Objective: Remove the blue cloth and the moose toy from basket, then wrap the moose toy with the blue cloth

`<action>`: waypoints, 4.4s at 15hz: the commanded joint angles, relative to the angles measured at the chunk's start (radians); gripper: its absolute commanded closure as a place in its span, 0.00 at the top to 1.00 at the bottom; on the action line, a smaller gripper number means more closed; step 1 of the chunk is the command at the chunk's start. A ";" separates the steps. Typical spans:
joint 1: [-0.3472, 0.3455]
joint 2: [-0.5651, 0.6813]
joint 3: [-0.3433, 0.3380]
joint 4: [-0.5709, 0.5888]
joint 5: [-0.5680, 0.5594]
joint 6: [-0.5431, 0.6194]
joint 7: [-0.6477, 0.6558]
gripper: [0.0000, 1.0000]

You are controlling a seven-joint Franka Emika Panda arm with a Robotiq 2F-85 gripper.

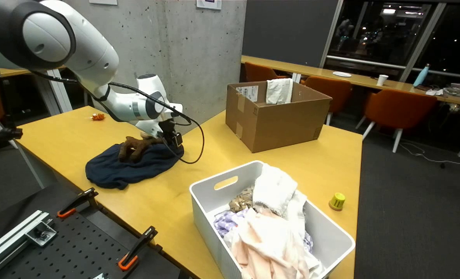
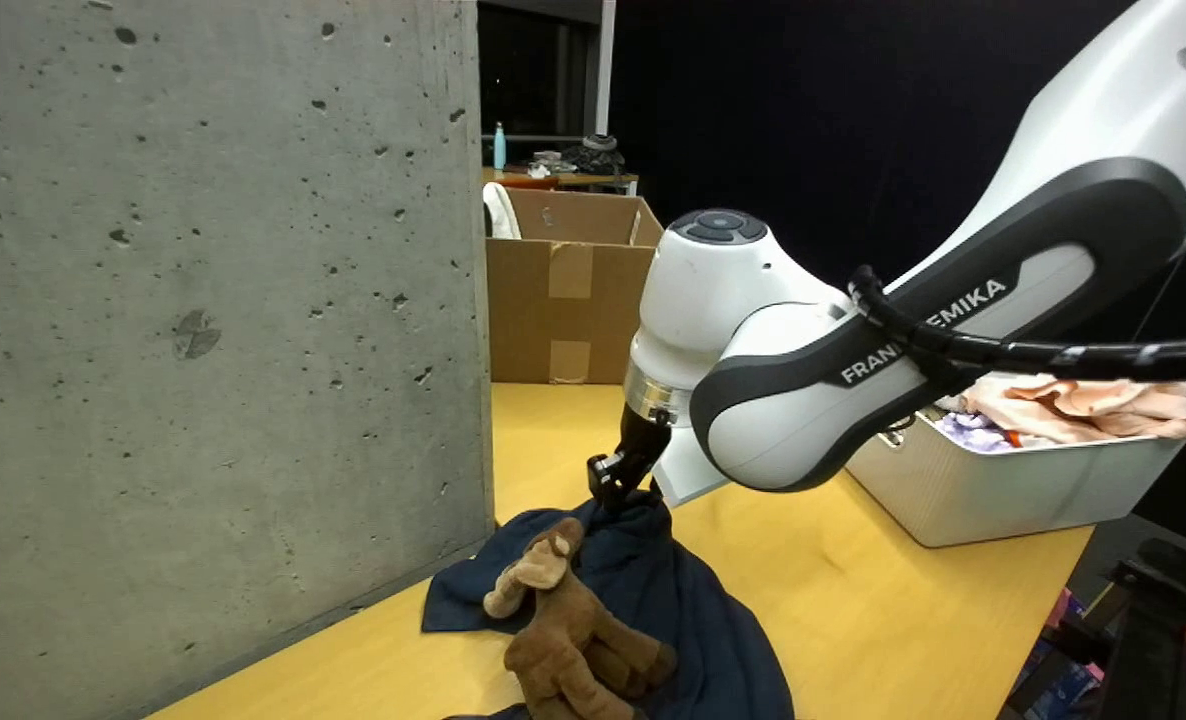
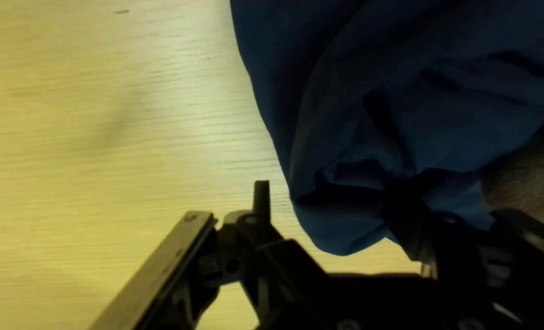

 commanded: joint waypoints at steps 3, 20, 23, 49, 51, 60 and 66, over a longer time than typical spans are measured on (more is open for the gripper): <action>0.013 0.108 -0.009 0.140 0.066 -0.017 -0.054 0.18; 0.125 -0.118 -0.248 -0.146 0.012 0.004 0.074 0.01; 0.201 -0.208 -0.297 -0.215 -0.034 -0.024 0.127 0.01; 0.232 0.046 0.013 0.258 -0.073 -0.290 -0.121 0.45; 0.244 -0.011 0.006 0.203 -0.084 -0.285 -0.103 0.58; 0.332 -0.350 -0.032 -0.258 -0.181 -0.279 0.009 1.00; 0.300 -0.473 0.005 -0.570 -0.233 -0.022 -0.010 1.00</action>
